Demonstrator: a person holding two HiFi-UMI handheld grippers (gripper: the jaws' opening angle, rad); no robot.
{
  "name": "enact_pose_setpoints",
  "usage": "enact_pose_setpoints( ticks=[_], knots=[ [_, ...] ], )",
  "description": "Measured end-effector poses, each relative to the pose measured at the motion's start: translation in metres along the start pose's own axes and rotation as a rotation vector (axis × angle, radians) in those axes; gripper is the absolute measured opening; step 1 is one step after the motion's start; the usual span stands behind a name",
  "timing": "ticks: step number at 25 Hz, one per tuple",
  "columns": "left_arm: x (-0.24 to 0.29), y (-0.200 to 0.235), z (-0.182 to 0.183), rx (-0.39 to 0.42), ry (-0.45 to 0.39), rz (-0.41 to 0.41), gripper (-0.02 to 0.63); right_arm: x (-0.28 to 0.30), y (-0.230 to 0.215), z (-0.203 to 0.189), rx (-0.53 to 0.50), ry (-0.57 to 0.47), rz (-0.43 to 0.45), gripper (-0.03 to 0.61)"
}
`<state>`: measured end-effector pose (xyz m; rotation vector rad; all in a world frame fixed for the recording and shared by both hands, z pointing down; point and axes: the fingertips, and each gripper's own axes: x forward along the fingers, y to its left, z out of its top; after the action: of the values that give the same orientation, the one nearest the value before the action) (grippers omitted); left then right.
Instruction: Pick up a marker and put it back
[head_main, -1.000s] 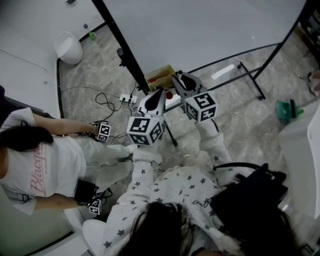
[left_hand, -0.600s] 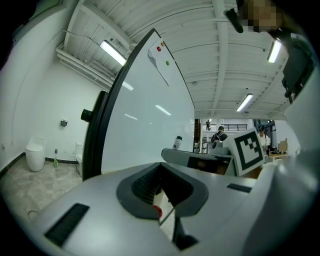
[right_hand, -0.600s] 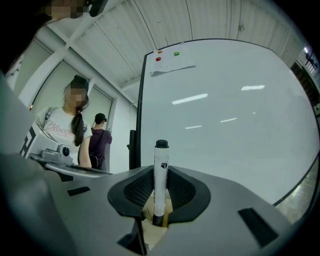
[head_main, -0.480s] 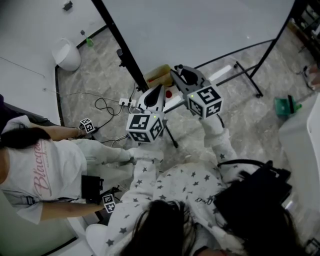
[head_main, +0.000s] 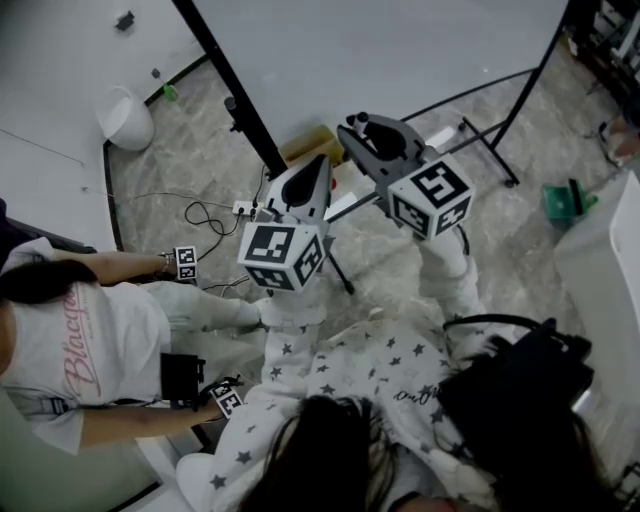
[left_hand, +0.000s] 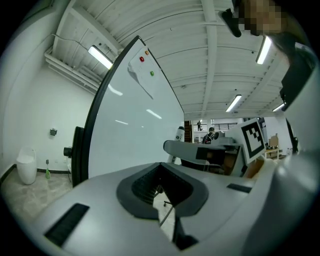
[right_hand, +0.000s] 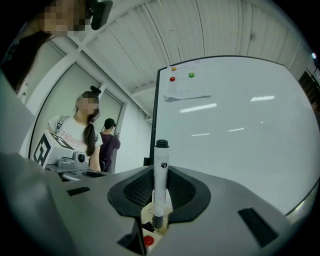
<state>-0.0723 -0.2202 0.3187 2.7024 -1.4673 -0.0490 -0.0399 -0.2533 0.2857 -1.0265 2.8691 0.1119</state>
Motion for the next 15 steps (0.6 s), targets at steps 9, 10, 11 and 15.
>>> enact_pose_setpoints(
  ticks=[9, 10, 11, 15],
  knots=[
    [0.001, -0.001, 0.006, 0.042, 0.032, -0.06, 0.002, 0.004, 0.009, 0.008, -0.007, 0.005, 0.024, 0.08],
    [0.001, 0.0, 0.005, 0.041, 0.033, -0.062, 0.002, 0.005, 0.009, 0.008, -0.005, 0.007, 0.026, 0.08],
    [0.0, 0.001, 0.006, 0.033, 0.027, -0.062, 0.002, 0.005, 0.01, 0.008, -0.003, 0.009, 0.027, 0.08],
    [-0.004, 0.006, 0.012, 0.011, -0.039, -0.05, 0.002, 0.003, 0.012, 0.01, 0.0, 0.0, 0.031, 0.08]
  ],
)
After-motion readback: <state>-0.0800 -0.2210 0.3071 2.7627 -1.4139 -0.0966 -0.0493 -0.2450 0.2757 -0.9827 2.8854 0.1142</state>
